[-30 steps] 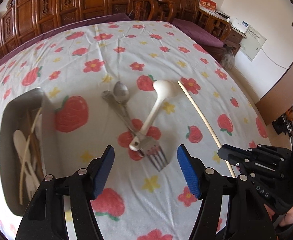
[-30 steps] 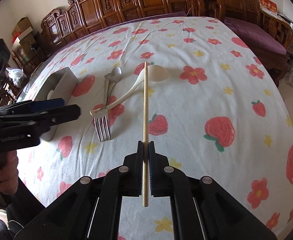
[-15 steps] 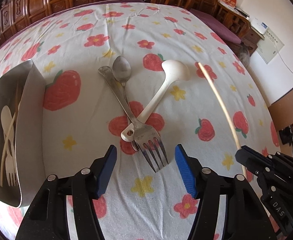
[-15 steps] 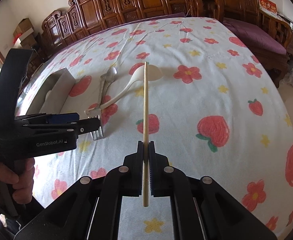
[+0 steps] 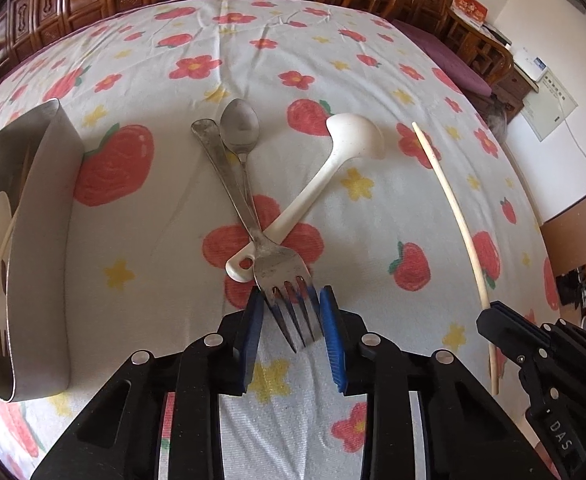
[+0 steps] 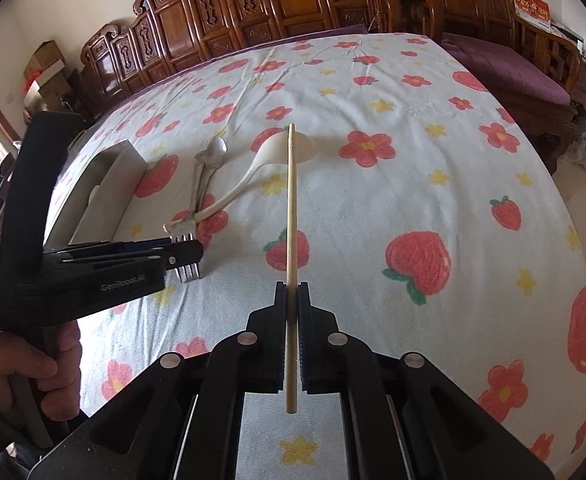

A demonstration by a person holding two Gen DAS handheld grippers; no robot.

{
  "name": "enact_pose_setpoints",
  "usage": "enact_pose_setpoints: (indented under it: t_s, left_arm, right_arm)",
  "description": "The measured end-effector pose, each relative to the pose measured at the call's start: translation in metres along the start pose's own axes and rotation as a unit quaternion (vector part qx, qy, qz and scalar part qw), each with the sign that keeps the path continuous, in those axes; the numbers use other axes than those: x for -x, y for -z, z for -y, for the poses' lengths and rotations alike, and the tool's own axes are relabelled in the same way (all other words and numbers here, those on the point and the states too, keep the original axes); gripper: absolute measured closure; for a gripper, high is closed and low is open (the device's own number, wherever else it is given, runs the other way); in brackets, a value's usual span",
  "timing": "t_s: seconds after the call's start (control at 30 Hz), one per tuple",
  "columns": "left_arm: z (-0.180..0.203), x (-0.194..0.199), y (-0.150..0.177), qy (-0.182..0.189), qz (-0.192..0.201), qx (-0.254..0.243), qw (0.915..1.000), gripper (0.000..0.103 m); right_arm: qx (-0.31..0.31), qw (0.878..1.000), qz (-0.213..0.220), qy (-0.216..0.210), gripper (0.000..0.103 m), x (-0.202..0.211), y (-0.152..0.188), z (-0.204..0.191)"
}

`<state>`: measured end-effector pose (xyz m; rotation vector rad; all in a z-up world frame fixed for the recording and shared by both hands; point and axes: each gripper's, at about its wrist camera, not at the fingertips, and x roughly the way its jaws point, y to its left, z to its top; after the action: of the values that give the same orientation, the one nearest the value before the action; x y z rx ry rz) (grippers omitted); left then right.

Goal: Organize utensils
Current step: 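Lift the chopstick with the right tool while the left tool grasps the steel fork, then carry the steel fork into the tray and open the left tool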

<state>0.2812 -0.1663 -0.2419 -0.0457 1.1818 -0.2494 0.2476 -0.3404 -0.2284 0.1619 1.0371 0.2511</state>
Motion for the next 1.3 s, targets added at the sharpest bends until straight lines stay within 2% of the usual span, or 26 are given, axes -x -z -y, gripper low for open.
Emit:
enact_pose_setpoints:
  t_s: [0.07,0.13,0.47,0.7,0.93,1.3]
  left_arm:
    - [-0.001,0.000,0.000,0.006,-0.001,0.000,1.0000,0.084]
    - [-0.001,0.003,0.001,0.013,0.000,-0.002,0.9999,0.101]
    - [0.006,0.013,0.004,0.020,0.009,-0.029,0.9993,0.102]
    - [0.015,0.032,0.010,0.019,0.027,-0.069,0.9971,0.102]
    - [0.015,0.054,0.014,0.017,0.048,-0.087,0.9950,0.102]
    - [-0.001,0.087,0.008,0.008,0.077,-0.083,0.9935,0.102]
  right_arm:
    - [-0.002,1.000,0.001,0.001,0.097,0.000,-0.001,0.002]
    - [-0.001,1.000,0.001,0.002,0.097,0.000,-0.001,0.002]
    - [0.007,1.000,-0.003,0.003,0.097,-0.001,0.001,-0.002]
    - [0.011,1.000,-0.001,0.002,0.097,0.000,0.001,-0.005]
    - [0.015,1.000,0.005,-0.003,0.097,0.003,0.000,-0.008]
    - [0.023,0.999,0.019,-0.017,0.097,0.015,-0.004,-0.021]
